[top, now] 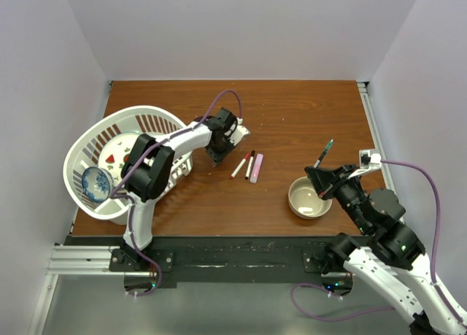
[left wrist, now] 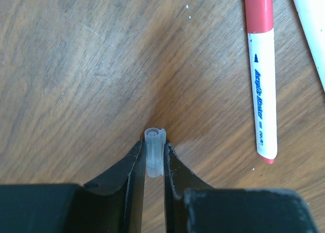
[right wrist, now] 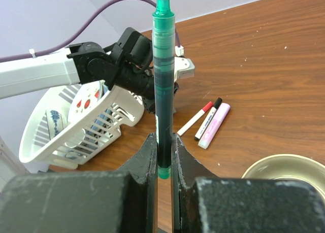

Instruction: Insert the pens into the pen caps

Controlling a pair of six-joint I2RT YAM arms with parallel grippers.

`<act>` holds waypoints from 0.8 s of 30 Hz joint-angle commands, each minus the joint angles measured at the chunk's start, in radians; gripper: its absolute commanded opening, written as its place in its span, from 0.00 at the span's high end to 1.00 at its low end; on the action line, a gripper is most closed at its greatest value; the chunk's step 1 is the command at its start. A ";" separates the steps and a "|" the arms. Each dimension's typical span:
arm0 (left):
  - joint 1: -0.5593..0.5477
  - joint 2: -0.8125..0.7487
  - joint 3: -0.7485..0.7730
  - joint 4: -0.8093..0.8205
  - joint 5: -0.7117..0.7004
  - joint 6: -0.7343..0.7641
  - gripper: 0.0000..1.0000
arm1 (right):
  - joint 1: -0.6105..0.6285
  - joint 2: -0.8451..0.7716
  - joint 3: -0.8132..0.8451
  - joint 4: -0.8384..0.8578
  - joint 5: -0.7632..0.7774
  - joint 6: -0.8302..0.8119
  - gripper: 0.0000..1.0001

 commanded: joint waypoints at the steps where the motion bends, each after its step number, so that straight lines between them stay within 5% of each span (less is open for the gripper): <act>1: 0.008 0.012 -0.096 0.002 0.071 -0.059 0.92 | 0.000 0.011 0.029 0.026 0.009 0.004 1.00; 4: 0.006 -0.017 -0.137 0.034 0.074 -0.091 1.00 | 0.000 0.015 0.021 0.027 -0.006 0.012 1.00; 24: 0.006 -0.300 -0.245 0.232 0.168 -0.409 1.00 | 0.000 0.221 -0.168 0.285 -0.300 0.024 1.00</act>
